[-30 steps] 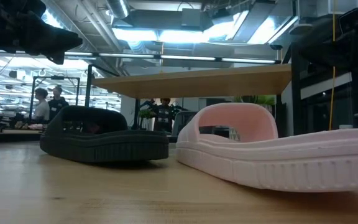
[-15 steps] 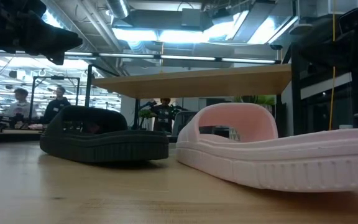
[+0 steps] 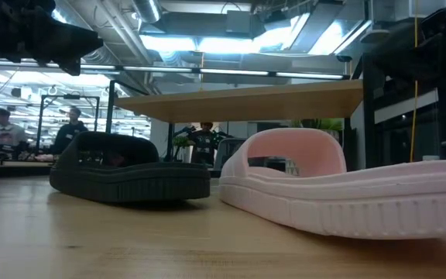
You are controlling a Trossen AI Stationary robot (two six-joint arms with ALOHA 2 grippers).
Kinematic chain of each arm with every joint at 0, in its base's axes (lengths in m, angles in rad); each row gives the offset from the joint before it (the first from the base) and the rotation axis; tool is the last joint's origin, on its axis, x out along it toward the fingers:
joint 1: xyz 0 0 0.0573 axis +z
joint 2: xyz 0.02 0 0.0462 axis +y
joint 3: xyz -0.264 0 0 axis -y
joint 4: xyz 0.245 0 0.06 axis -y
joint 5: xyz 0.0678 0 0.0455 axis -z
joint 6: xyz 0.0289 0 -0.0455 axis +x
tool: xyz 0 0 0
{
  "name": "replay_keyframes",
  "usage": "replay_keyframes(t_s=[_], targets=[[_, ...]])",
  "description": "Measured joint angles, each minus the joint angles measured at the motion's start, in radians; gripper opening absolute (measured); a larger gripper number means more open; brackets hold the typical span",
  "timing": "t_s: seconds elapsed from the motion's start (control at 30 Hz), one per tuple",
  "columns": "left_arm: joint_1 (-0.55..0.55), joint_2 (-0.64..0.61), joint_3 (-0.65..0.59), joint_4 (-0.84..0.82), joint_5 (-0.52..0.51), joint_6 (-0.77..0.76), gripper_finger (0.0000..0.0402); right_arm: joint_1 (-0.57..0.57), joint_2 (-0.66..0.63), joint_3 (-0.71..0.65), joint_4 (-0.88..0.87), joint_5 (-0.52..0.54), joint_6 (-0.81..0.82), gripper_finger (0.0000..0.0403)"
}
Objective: Pick and place slides into the shelf
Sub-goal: Put the right pink slide on the shelf
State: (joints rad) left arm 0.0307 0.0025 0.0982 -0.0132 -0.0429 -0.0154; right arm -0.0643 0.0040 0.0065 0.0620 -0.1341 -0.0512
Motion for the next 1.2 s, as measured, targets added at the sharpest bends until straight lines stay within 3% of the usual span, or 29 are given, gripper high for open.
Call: replay_keyframes(t_s=[0.37,0.5,0.67,0.97,1.2], targets=[[0.0,0.0,0.0,0.029,0.0,0.0,0.0078,0.0,0.0,0.0,-0.01,0.001,0.022,0.0039],[0.0,0.0,0.0,0.066,0.0,0.0,0.0056,0.0,0.0,0.0,0.007,0.0,0.04,0.0036],[0.0,0.0,0.0,0.074,0.003,0.002,0.0005,0.0,0.0,0.0,0.038,-0.068,0.049,0.0007],[0.0,0.0,0.0,0.075,0.007,-0.016,0.0001,0.0,0.001,0.012,0.03,-0.081,0.047,0.0004],[0.0,0.032,0.073,0.024,0.007,-0.046,0.0,0.0,0.001,0.089,0.023,-0.204,0.045,0.0003]])
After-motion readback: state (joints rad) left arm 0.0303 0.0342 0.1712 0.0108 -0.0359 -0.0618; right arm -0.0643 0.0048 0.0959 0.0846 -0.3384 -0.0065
